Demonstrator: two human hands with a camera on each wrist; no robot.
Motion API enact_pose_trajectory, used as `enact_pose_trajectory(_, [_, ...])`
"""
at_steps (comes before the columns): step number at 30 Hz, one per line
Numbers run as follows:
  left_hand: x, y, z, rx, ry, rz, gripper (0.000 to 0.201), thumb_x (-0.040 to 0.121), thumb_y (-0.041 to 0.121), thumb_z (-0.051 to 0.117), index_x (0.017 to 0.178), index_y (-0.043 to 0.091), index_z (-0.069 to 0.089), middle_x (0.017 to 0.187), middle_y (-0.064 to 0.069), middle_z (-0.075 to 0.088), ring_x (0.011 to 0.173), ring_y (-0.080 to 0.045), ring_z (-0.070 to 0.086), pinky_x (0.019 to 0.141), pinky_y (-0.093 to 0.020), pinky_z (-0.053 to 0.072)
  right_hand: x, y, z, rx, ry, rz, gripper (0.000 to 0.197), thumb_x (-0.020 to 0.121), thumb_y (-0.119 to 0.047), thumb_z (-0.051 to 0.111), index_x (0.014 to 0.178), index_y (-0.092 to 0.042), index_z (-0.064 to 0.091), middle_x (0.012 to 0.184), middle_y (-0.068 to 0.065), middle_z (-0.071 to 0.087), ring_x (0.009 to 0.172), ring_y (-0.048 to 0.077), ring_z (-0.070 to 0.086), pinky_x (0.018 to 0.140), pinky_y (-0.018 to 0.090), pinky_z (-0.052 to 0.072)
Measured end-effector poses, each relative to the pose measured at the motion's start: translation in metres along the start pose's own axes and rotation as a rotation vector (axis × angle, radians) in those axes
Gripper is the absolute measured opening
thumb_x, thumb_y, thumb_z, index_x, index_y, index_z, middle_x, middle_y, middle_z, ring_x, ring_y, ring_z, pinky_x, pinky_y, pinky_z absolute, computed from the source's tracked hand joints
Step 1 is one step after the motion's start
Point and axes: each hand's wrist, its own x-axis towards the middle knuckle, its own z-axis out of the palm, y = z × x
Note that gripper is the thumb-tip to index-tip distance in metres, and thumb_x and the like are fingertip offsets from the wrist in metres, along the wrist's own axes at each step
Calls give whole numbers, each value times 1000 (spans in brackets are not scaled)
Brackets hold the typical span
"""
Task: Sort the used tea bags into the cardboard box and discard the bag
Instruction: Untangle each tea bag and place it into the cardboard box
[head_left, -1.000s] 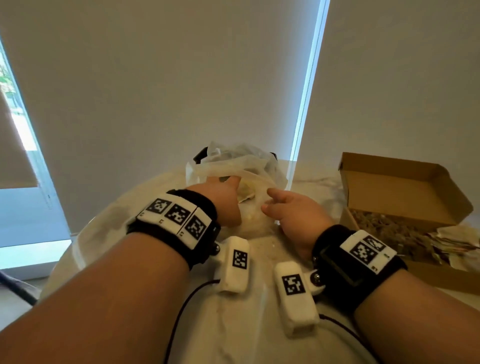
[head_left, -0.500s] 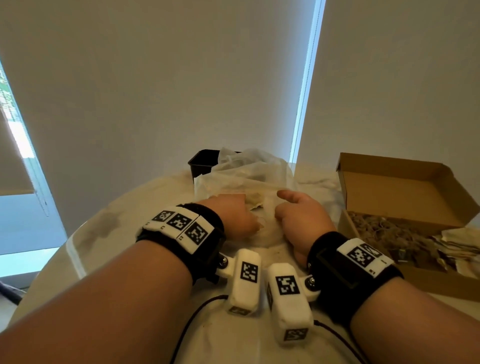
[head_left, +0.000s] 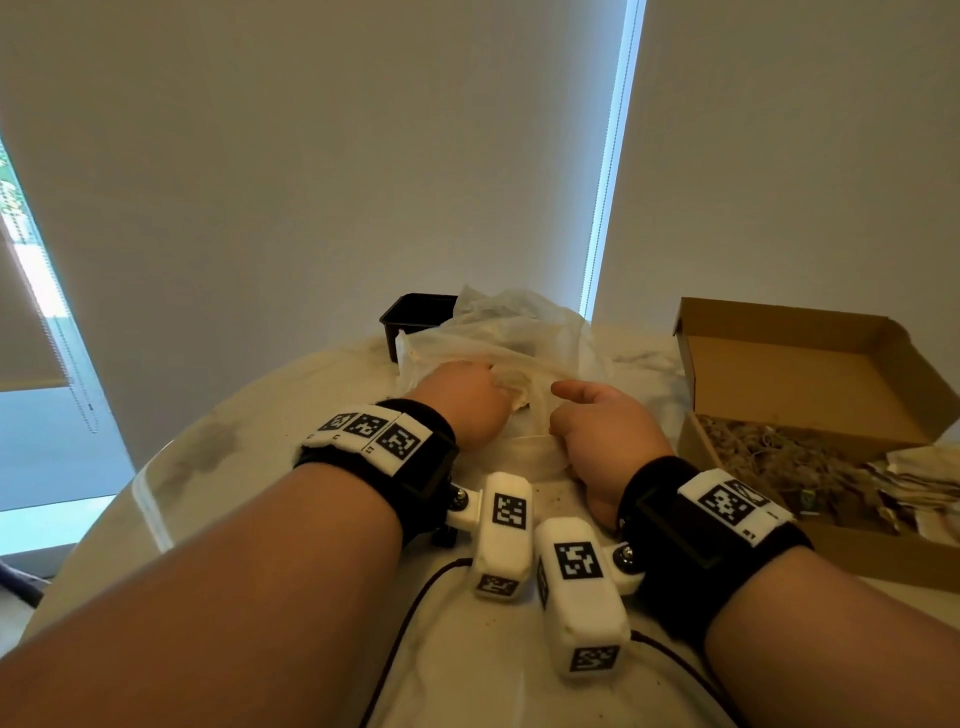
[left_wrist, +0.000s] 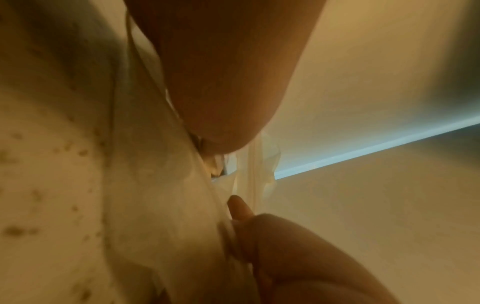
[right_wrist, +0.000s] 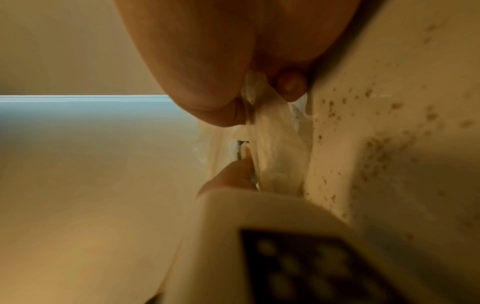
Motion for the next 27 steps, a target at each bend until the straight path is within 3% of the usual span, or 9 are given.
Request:
enact_pose_trajectory(2, [-1,-2,4,44,-71,-43,38,102,36,44,127,13,58,125,-6,63,113,-26,60,100,-42,47,-1,0,-1,-17,4,-3,53,80,-13,56,126,-36,60,124,5,65,94,24,68,85,44,59])
enact_pose_trajectory(5, [-3,-1,2,169,-108,-48,43,99,32,48,139,18,47,135,-8,58,120,-27,55,104,-40,44,-2,-4,-4,-27,27,-25,50,85,-12,59,130,-34,60,121,7,67,80,20,61,70,36,53])
enact_pose_trajectory(7, [-5,1,0,255,-118,-35,43,101,36,44,140,19,48,136,-9,57,122,-28,54,105,-41,42,-3,-8,-8,-25,42,-65,44,87,-16,62,126,-37,62,120,0,67,79,18,62,69,35,55])
enact_pose_trajectory(10, [-8,6,-2,293,-96,-37,41,99,42,43,128,18,59,121,-6,63,111,-25,58,99,-39,47,-4,-15,-17,-24,38,-154,38,93,-17,62,124,-38,65,129,-9,59,82,0,58,65,15,50])
enact_pose_trajectory(11, [-11,9,-3,300,-83,-24,40,98,42,45,124,16,61,115,-5,62,109,-25,57,99,-38,46,-2,-14,-19,-9,27,-158,39,93,-15,61,124,-39,64,133,-9,58,91,3,59,74,17,51])
enact_pose_trajectory(14, [-16,17,-8,338,-103,43,35,98,41,46,123,19,58,106,-3,52,116,-27,49,103,-39,37,2,-10,-14,40,14,-100,48,91,-7,60,123,-42,62,140,-2,55,121,23,56,100,46,51])
enact_pose_trajectory(19, [-15,17,-4,96,-129,80,16,85,35,60,92,21,56,105,-4,65,90,-20,59,81,-34,50,12,-3,-15,64,67,-57,54,88,3,49,123,-36,64,134,2,58,97,26,68,84,50,60])
enact_pose_trajectory(23, [-18,17,-3,25,-104,116,61,88,43,60,143,25,41,140,-5,52,125,-25,51,106,-40,42,14,0,-17,97,65,-24,47,89,1,46,104,-40,66,123,2,64,96,29,69,83,51,60])
enact_pose_trajectory(27, [-15,16,-2,22,-127,97,65,90,46,53,149,29,31,143,-8,49,121,-29,51,101,-45,44,13,1,-17,92,53,-6,43,93,-1,45,101,-38,66,116,2,64,101,29,66,87,49,59])
